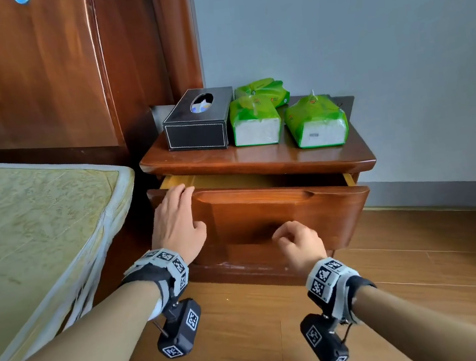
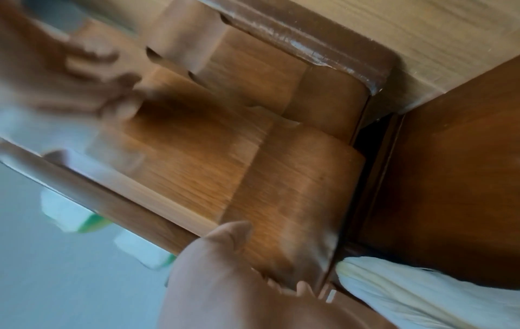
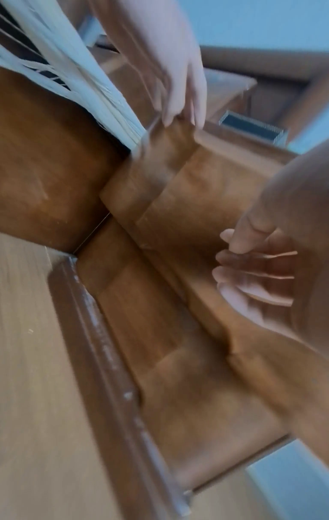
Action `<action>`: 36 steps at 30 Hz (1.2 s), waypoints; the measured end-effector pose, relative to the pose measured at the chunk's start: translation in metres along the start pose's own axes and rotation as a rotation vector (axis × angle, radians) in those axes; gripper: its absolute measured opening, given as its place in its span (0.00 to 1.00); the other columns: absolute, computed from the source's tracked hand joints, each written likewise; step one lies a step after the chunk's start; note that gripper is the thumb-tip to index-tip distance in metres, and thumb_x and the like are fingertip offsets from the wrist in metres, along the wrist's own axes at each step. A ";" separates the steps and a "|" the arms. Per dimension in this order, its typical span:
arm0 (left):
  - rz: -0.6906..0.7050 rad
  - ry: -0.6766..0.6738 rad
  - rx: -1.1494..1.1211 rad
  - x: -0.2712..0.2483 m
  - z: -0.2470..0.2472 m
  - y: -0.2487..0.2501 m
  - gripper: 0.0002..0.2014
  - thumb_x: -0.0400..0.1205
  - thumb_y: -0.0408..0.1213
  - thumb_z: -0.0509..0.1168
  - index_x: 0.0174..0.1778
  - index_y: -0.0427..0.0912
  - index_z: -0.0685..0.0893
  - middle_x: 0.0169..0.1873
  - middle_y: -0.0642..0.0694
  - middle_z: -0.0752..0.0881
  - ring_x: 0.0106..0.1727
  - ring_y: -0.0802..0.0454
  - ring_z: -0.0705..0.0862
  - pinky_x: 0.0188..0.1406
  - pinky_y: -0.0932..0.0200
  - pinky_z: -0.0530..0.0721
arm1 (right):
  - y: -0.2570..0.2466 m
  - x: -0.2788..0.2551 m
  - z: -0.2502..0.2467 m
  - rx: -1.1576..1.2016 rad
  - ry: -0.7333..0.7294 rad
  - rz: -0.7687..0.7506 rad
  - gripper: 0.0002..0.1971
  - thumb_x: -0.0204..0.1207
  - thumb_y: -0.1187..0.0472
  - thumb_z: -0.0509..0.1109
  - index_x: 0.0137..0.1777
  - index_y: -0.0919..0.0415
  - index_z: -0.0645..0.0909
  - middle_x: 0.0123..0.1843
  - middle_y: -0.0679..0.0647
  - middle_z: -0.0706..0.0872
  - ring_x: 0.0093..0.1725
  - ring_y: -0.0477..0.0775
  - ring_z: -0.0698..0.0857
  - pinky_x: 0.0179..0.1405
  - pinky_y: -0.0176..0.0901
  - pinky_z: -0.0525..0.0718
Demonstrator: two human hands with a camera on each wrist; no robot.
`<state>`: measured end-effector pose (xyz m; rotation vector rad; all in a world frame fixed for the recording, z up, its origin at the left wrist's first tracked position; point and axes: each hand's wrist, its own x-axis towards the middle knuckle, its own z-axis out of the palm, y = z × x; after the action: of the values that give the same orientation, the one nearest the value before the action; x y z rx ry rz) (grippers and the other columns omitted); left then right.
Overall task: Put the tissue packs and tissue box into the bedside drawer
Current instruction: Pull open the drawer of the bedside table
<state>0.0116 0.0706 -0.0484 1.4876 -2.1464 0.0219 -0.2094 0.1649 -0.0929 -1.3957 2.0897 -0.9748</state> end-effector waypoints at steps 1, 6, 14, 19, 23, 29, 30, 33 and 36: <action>0.028 -0.018 0.025 0.001 0.001 0.006 0.33 0.76 0.35 0.65 0.79 0.43 0.66 0.79 0.44 0.66 0.82 0.46 0.62 0.80 0.47 0.63 | -0.005 0.000 -0.012 -0.045 0.013 -0.075 0.09 0.73 0.58 0.62 0.42 0.45 0.82 0.44 0.43 0.85 0.41 0.48 0.85 0.41 0.45 0.85; 0.068 -0.096 0.122 0.018 -0.001 0.022 0.30 0.78 0.39 0.62 0.78 0.47 0.67 0.75 0.49 0.72 0.79 0.49 0.65 0.83 0.47 0.56 | -0.026 0.014 -0.063 -0.201 0.218 -0.498 0.12 0.69 0.66 0.64 0.50 0.52 0.81 0.51 0.45 0.80 0.53 0.49 0.76 0.52 0.45 0.77; 0.081 -0.238 0.208 0.039 -0.004 0.021 0.29 0.77 0.46 0.68 0.75 0.51 0.70 0.70 0.52 0.78 0.72 0.49 0.74 0.69 0.53 0.74 | -0.029 0.048 -0.080 -0.706 -0.044 -0.331 0.32 0.71 0.39 0.65 0.74 0.50 0.70 0.68 0.48 0.80 0.68 0.55 0.76 0.70 0.51 0.71; 0.081 -0.412 0.296 0.059 -0.011 0.025 0.28 0.74 0.50 0.69 0.71 0.53 0.74 0.62 0.52 0.82 0.64 0.49 0.80 0.54 0.52 0.82 | -0.040 0.061 -0.084 -0.792 -0.130 -0.255 0.33 0.67 0.41 0.74 0.71 0.51 0.73 0.66 0.50 0.83 0.63 0.57 0.81 0.61 0.50 0.79; 0.049 -0.534 0.324 0.073 -0.013 0.034 0.30 0.70 0.53 0.75 0.68 0.51 0.78 0.56 0.48 0.86 0.56 0.45 0.84 0.47 0.54 0.83 | -0.051 0.069 -0.083 -0.846 -0.198 -0.191 0.36 0.62 0.38 0.78 0.68 0.52 0.75 0.61 0.53 0.84 0.60 0.59 0.84 0.56 0.52 0.83; 0.061 -0.552 0.357 0.072 -0.017 0.034 0.34 0.70 0.52 0.77 0.71 0.49 0.76 0.61 0.46 0.84 0.61 0.43 0.83 0.55 0.50 0.82 | -0.052 0.065 -0.081 -0.869 -0.199 -0.205 0.35 0.61 0.37 0.79 0.65 0.53 0.77 0.57 0.52 0.85 0.57 0.59 0.85 0.54 0.52 0.84; 0.073 -0.550 0.369 0.069 -0.018 0.033 0.33 0.70 0.52 0.77 0.70 0.49 0.76 0.60 0.46 0.84 0.61 0.44 0.83 0.55 0.50 0.82 | -0.051 0.062 -0.080 -0.866 -0.198 -0.211 0.35 0.61 0.37 0.79 0.65 0.53 0.77 0.56 0.52 0.85 0.56 0.59 0.84 0.52 0.52 0.84; 0.115 -0.547 0.400 0.056 -0.023 0.031 0.29 0.71 0.53 0.76 0.66 0.48 0.78 0.55 0.47 0.86 0.56 0.45 0.84 0.52 0.51 0.82 | -0.048 0.048 -0.079 -0.872 -0.181 -0.241 0.33 0.62 0.36 0.78 0.61 0.53 0.77 0.53 0.52 0.85 0.53 0.59 0.84 0.50 0.51 0.83; 0.143 -0.567 0.410 0.041 -0.029 0.030 0.30 0.72 0.54 0.75 0.67 0.48 0.76 0.55 0.48 0.85 0.55 0.45 0.84 0.50 0.51 0.81 | -0.046 0.031 -0.080 -0.877 -0.201 -0.260 0.30 0.62 0.35 0.77 0.56 0.53 0.77 0.49 0.50 0.84 0.48 0.57 0.84 0.47 0.50 0.83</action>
<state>-0.0135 0.0552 0.0025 1.7102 -2.8359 0.1086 -0.2485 0.1500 -0.0049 -2.0966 2.3028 0.0818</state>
